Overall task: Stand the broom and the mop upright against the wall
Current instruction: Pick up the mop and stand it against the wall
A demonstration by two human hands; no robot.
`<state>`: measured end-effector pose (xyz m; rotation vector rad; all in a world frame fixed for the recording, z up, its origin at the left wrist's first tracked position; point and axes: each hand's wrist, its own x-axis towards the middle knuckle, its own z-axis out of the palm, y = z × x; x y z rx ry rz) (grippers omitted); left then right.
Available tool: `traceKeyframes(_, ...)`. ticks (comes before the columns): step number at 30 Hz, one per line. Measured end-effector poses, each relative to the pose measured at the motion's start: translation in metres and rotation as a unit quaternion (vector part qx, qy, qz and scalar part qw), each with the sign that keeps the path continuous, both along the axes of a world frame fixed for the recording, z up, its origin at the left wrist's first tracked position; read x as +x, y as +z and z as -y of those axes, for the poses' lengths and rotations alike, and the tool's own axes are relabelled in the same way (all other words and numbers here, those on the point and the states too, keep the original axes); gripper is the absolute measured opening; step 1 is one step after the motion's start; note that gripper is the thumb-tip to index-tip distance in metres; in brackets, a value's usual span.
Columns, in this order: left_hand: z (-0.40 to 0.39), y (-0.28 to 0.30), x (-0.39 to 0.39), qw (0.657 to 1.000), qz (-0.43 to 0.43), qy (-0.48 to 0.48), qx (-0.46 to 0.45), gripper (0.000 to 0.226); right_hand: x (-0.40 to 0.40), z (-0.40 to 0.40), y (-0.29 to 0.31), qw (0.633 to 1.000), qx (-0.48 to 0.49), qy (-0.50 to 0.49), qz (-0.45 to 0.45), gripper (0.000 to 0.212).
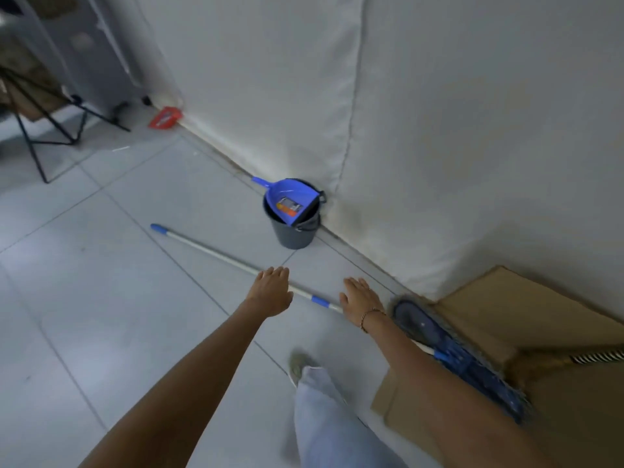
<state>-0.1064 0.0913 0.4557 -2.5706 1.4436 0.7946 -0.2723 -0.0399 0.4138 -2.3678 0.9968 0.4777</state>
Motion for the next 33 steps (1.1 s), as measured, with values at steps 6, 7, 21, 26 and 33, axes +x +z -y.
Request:
traceKeyframes(6,-0.024,-0.022,0.105,0.975,-0.123,0.182,0.014,0.063,0.118,-0.004,-0.033,0.999,0.040,0.000,-0.001,0.034)
traceKeyframes(7,-0.025,-0.027,0.126,0.957,-0.168,0.237,-0.002,0.064,0.139,-0.003,-0.043,0.999,0.052,0.001,-0.005,0.035)
traceKeyframes(21,0.022,-0.301,0.299,0.539,-0.498,0.665,-0.139,0.015,0.269,0.042,-0.304,0.968,0.149,-0.106,-0.172,0.045)
traceKeyframes(26,0.065,-0.478,0.316,0.560,-0.488,0.666,-0.068,0.049,0.283,0.058,-0.457,0.963,0.121,-0.102,-0.220,0.056)
traceKeyframes(33,0.086,-0.671,0.313,0.554,-0.475,0.682,-0.051,0.040,0.275,0.081,-0.623,0.948,0.154,-0.067,-0.271,0.064)
